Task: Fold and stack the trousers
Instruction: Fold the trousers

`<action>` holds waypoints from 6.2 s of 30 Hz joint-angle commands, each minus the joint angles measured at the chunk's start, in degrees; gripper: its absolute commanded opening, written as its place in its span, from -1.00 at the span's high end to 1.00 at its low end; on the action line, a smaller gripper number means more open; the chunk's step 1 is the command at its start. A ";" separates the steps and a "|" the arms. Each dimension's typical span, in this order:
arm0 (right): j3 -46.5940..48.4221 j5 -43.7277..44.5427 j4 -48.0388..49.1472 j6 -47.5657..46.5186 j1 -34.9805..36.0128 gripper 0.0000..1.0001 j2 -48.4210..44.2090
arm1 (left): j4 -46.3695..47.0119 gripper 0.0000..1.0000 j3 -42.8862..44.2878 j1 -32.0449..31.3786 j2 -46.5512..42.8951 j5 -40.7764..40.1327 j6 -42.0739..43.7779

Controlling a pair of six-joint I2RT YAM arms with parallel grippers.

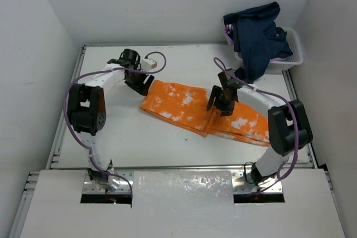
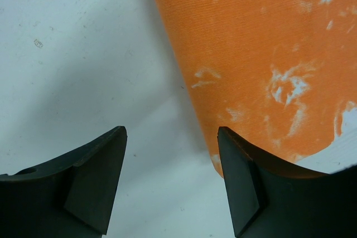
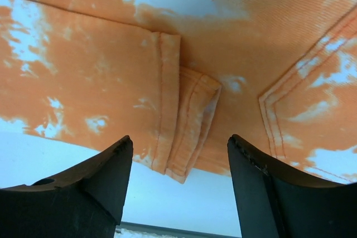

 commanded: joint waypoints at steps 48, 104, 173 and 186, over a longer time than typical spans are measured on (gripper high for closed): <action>18.44 -1.32 4.04 -15.63 3.56 1.00 7.97 | 2.31 -0.32 1.86 0.62 -1.60 0.90 -1.97; -5.31 1.93 -9.75 -21.34 -37.92 -0.59 -18.67 | 4.95 1.00 5.89 0.88 12.11 16.46 -15.42; -11.98 -14.15 19.96 -6.13 -7.25 0.44 1.46 | -15.45 1.00 38.69 -20.90 -4.86 32.72 -7.68; -7.16 -14.77 13.46 -10.61 -7.34 -0.02 -0.21 | -15.97 1.00 31.83 -30.14 1.56 29.74 -3.29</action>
